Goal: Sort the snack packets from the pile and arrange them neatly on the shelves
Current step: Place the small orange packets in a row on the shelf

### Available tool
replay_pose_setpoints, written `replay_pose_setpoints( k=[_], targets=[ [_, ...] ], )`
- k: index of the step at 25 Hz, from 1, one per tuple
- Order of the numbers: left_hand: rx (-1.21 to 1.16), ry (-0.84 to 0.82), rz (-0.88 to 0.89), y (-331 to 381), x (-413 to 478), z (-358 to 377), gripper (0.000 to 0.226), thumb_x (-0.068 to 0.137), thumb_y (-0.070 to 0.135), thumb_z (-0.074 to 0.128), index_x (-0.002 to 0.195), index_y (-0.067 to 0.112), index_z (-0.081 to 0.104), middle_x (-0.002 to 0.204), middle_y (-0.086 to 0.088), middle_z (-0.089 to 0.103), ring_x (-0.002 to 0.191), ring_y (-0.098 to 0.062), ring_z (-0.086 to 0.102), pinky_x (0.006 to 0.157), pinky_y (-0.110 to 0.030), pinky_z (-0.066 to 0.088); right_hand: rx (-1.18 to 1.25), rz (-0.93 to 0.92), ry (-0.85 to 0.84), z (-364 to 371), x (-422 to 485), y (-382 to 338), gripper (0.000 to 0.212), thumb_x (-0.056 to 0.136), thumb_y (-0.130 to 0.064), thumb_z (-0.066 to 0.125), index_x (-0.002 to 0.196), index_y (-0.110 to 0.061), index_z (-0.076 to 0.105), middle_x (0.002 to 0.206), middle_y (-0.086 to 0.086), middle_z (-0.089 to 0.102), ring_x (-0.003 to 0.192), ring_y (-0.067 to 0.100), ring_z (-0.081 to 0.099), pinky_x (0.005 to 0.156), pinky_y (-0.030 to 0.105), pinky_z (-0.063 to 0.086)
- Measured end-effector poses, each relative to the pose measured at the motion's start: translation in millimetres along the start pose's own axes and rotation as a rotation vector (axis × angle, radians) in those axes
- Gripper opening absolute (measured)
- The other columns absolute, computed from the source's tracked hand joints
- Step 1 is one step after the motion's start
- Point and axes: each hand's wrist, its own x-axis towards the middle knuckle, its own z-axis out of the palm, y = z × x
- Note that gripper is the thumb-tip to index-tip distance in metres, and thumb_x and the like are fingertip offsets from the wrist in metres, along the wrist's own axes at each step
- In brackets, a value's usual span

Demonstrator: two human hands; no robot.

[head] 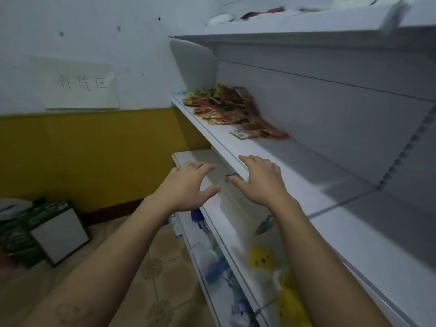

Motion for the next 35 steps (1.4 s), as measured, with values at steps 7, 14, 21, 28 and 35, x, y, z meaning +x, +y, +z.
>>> replay_pose_setpoints(
  k=[7, 14, 21, 28, 35],
  targets=[
    [0.073, -0.070, -0.003, -62.7, 137.5, 14.7, 0.063, 0.095, 0.060, 0.042, 0.150, 0.030, 0.031, 0.155, 0.002, 0.036, 0.143, -0.020, 0.030, 0.112, -0.044, 0.032, 0.091, 0.078, 0.004, 49.3, 153.6, 25.8, 0.069, 0.092, -0.057, 0.050, 0.151, -0.027, 0.031, 0.157, 0.001, 0.030, 0.143, 0.025, 0.026, 0.117, 0.048, 0.019],
    [0.057, -0.037, 0.002, -118.3, 230.6, 26.6, 0.062, 0.095, 0.060, 0.043, 0.149, 0.031, 0.032, 0.154, 0.001, 0.038, 0.141, -0.020, 0.033, 0.109, -0.044, 0.035, 0.047, 0.085, -0.016, 67.4, 256.7, 22.2, 0.070, 0.090, -0.056, 0.054, 0.150, -0.026, 0.032, 0.156, 0.002, 0.033, 0.142, 0.027, 0.028, 0.115, 0.049, 0.022],
    [0.006, -0.036, 0.127, -171.1, 338.5, 45.5, 0.060, 0.096, 0.055, 0.044, 0.148, 0.027, 0.035, 0.152, 0.000, 0.039, 0.138, -0.023, 0.036, 0.106, -0.044, 0.038, -0.055, 0.242, -0.063, 77.0, 335.7, 38.4, 0.063, 0.089, -0.051, 0.057, 0.144, -0.024, 0.041, 0.150, 0.004, 0.038, 0.134, 0.029, 0.037, 0.103, 0.041, 0.033],
    [-0.081, -0.041, 0.240, -239.7, 470.2, 75.5, 0.071, 0.090, 0.056, 0.053, 0.148, 0.021, 0.033, 0.143, -0.006, 0.048, 0.131, -0.028, 0.042, 0.104, -0.045, 0.040, -0.068, 0.383, -0.078, 116.0, 434.2, 27.8, 0.045, 0.087, -0.052, 0.057, 0.122, -0.024, 0.057, 0.121, 0.004, 0.062, 0.111, 0.026, 0.057, 0.085, 0.036, 0.049],
    [-0.022, -0.022, 0.428, -255.9, 513.8, 112.3, 0.076, 0.083, 0.079, 0.029, 0.134, 0.026, 0.050, 0.136, -0.004, 0.048, 0.125, -0.027, 0.039, 0.100, -0.044, 0.032, 0.057, 0.564, -0.076, 136.8, 489.2, 45.4, 0.041, 0.091, -0.026, 0.053, 0.132, -0.021, 0.055, 0.128, 0.007, 0.062, 0.114, 0.027, 0.057, 0.090, 0.031, 0.048]
  ],
)
